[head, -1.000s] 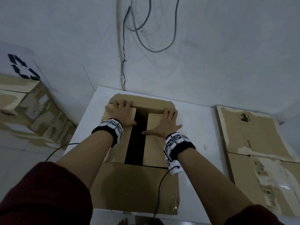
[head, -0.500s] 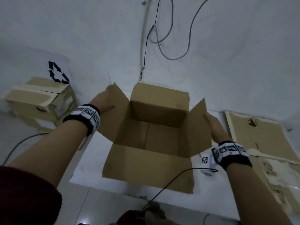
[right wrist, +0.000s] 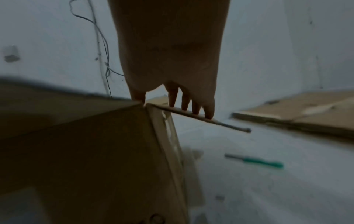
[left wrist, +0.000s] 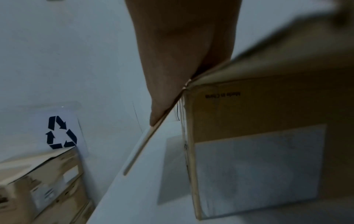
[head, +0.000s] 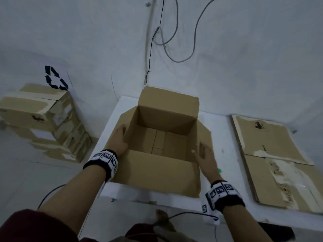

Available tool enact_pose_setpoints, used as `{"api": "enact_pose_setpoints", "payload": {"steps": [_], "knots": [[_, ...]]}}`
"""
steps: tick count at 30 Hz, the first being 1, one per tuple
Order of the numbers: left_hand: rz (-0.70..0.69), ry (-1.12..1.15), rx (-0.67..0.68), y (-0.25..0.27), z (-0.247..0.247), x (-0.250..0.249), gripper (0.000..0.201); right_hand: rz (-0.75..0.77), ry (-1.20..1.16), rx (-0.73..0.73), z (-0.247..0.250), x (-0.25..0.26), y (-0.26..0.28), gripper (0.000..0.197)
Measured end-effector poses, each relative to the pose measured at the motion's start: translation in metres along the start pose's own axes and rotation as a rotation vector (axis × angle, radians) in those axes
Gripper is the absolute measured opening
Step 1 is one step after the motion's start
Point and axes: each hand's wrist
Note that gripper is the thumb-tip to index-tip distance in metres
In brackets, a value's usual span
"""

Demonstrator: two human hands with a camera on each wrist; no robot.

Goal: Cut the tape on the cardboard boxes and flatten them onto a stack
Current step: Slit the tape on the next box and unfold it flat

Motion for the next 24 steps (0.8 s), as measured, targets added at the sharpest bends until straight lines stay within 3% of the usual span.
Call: {"api": "enact_pose_setpoints", "payload": {"steps": [3,4,7,9,11,13,16,19,22,24], "knots": [[0.044,0.129,0.033,0.005,0.000,-0.006,0.069,-0.182,-0.287,0.068,-0.017,-0.001,0.008,0.057],[0.060,0.176,0.055,0.006,0.001,-0.007,0.070,-0.178,-0.298,0.082,-0.018,-0.001,0.006,0.056],[0.085,0.218,0.075,0.006,0.003,-0.003,0.075,-0.008,-0.076,0.120,-0.012,0.000,0.001,0.061],[0.095,0.225,0.069,0.006,0.002,-0.003,0.076,0.140,0.238,0.164,-0.009,0.003,0.007,0.078],[0.106,0.225,0.051,0.008,0.000,-0.005,0.073,0.278,0.528,0.281,-0.010,0.006,0.017,0.083],[0.099,0.219,0.036,0.008,-0.001,-0.005,0.068,0.276,0.584,0.338,-0.010,0.007,0.024,0.088],[0.072,0.204,-0.014,0.009,-0.003,-0.002,0.065,0.206,0.610,0.297,-0.011,0.014,0.021,0.087],[0.086,0.293,-0.129,0.015,-0.005,-0.003,0.052,0.337,0.651,0.319,-0.019,0.020,0.016,0.056],[0.160,0.327,-0.400,0.017,-0.004,-0.003,0.049,0.462,0.582,0.273,-0.024,0.034,0.010,0.061],[0.228,0.248,-0.582,0.013,-0.003,0.004,0.052,0.450,0.501,0.230,-0.024,0.058,0.005,0.055]]}}
Point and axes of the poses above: each hand's wrist, its own y-axis away from the middle knuckle, its own z-axis out of the back of the hand, x = y × z, and after that the axes turned 14 degrees about -y, right-handed
